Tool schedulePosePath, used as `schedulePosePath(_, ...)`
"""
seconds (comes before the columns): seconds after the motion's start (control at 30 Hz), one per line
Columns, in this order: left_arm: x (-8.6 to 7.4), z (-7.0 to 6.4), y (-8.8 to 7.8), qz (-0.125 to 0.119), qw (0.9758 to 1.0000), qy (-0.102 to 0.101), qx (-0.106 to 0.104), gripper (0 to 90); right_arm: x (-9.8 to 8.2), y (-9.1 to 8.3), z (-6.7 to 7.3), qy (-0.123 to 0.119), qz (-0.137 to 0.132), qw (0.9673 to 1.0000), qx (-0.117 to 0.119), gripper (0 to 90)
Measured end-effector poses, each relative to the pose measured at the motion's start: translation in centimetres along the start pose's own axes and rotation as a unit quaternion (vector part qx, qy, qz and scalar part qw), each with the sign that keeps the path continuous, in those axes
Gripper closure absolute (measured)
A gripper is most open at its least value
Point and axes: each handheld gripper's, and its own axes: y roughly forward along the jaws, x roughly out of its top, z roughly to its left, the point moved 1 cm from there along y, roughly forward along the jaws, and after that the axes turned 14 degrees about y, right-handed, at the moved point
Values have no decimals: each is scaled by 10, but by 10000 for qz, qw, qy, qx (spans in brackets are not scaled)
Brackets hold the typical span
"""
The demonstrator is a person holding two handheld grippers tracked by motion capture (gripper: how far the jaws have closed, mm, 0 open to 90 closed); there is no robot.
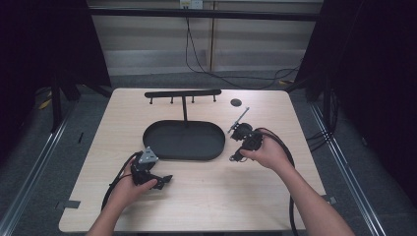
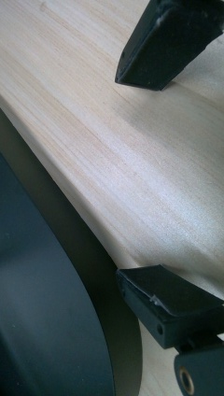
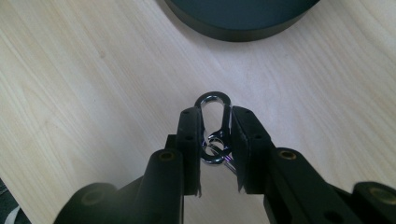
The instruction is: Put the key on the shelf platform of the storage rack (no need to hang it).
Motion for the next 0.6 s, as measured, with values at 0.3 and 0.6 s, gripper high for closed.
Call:
schedulePosePath(0.3,0,0,0,14,10000,20,-6,64,14,1,5,-33,-13,10000,22,744)
schedulePosePath(0.6,0,0,0,13,10000,17,-6,64,30,-2,11,-42,-55,10000,54,744)
